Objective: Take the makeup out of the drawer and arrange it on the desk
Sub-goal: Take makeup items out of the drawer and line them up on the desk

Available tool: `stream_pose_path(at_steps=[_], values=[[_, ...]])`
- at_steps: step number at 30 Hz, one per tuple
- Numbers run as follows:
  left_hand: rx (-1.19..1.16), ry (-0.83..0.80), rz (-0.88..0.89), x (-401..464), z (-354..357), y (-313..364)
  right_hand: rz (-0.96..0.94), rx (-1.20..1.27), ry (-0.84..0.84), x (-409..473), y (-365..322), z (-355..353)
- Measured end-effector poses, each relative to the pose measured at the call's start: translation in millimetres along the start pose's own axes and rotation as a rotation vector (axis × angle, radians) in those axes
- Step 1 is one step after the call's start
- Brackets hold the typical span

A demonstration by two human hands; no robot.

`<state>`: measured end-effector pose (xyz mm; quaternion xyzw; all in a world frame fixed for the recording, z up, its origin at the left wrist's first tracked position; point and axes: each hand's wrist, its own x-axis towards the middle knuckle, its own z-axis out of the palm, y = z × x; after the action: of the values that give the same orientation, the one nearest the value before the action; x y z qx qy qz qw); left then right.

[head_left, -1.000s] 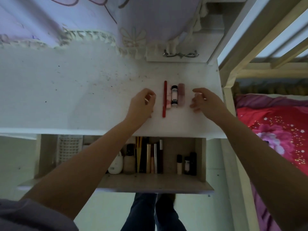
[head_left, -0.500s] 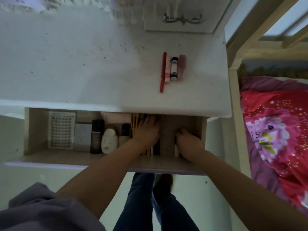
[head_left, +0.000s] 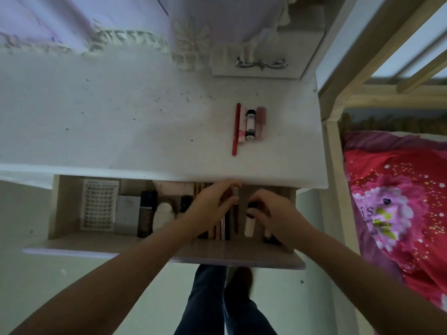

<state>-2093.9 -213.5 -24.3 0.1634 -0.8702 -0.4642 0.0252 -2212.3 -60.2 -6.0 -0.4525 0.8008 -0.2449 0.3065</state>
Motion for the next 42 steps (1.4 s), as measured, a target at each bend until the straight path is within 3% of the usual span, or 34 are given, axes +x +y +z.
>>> stream_pose_path(at_steps=[3, 7, 12, 18, 25, 28, 30, 32, 34, 37, 39, 42], values=[[-0.065, 0.091, 0.046, 25.5, -42.6, 26.1, 0.005, 0.123, 0.193, 25.5, -13.4, -58.8], [-0.119, 0.249, -0.041, 83.9, -90.5, 29.5, 0.127, 0.142, 0.388, 86.4, 1.7, -114.6], [-0.078, 0.273, -0.223, 149.5, -97.2, 5.0, 0.249, 0.04, 0.333, 139.5, 25.9, -113.6], [0.017, 0.263, -0.295, 179.6, -80.2, -1.8, 0.238, -0.001, 0.359, 152.8, 25.0, -97.2], [0.037, 0.233, -0.301, 160.3, -82.2, 6.6, 0.241, 0.081, 0.361, 134.0, 15.8, -102.4], [0.071, 0.345, -0.186, 121.2, -78.3, 11.7, 0.131, 0.029, 0.443, 96.0, 6.0, -98.4], [0.149, 0.356, 0.068, 78.3, -64.3, 12.5, 0.003, 0.015, 0.38, 59.3, 2.7, -80.9], [0.233, 0.159, 0.255, 31.5, -41.2, 8.0, -0.026, -0.004, 0.149, 24.3, 7.3, -48.5], [0.394, -0.049, 0.332, 0.8, -11.8, -10.5, 0.04, -0.149, -0.116, 3.5, 22.0, -9.9], [0.534, -0.25, 0.107, -8.3, 23.7, -38.2, 0.174, -0.463, -0.307, -4.4, 41.9, 32.3], [0.624, -0.25, -0.066, -3.2, 37.8, -50.4, 0.184, -0.651, -0.308, -2.6, 47.9, 46.3], [0.803, -0.251, -0.144, -1.0, 54.4, -58.8, 0.193, -0.799, -0.305, -0.3, 51.8, 57.9]])
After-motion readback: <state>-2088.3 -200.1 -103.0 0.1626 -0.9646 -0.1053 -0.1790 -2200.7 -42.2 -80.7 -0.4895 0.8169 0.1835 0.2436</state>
